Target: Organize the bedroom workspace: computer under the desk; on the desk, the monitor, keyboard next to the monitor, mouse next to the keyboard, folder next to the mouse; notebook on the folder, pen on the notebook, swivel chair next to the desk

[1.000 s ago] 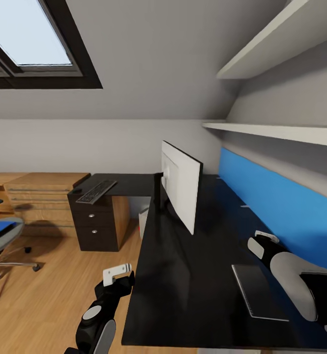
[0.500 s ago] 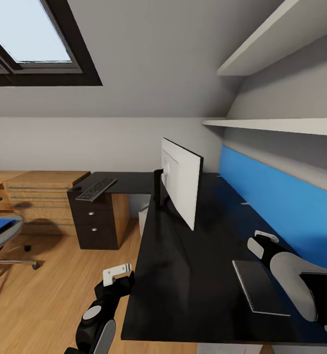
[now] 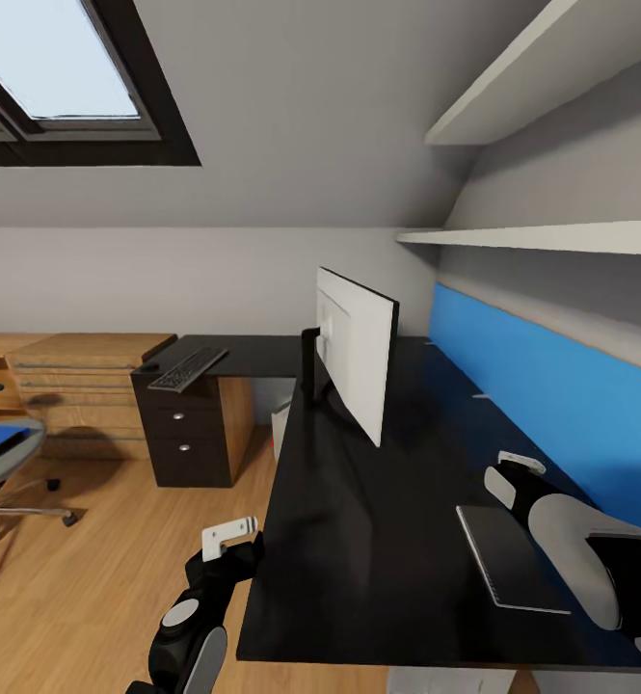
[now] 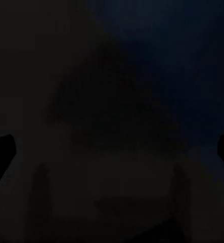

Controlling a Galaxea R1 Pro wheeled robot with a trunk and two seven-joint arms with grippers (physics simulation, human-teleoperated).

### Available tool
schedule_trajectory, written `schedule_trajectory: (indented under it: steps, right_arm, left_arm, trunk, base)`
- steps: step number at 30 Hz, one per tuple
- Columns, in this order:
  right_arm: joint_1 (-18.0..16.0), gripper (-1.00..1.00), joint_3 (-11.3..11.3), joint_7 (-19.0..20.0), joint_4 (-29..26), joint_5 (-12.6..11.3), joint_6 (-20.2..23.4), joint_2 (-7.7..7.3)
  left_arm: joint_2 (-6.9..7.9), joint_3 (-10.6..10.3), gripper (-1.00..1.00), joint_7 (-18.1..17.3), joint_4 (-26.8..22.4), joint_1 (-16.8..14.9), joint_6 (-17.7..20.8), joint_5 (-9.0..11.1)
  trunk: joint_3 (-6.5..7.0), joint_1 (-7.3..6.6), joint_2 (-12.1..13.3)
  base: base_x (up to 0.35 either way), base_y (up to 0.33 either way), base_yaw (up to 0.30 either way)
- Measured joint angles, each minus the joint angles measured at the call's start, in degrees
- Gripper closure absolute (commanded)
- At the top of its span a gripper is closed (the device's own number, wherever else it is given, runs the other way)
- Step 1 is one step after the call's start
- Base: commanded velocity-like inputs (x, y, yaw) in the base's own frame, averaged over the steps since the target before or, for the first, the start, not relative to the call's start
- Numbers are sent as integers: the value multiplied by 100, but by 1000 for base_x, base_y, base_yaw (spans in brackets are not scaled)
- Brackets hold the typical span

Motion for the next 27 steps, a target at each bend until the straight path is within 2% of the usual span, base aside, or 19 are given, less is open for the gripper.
schedule_trajectory:
  steps: [9,27]
  right_arm:
    - [-2,-100,-1,-4,0,16,-1,19]
    - [0,-100,0,-3,1,25,-2,39]
  left_arm:
    - [3,0,-100,-1,-1,0,0,0]
    - [17,2,-100,-3,33,0,0,-9]
  trunk:
    - [-162,198,-361]
    - [-162,199,-362]
  base:
    - [0,0,0]
    - [-11,0,0]
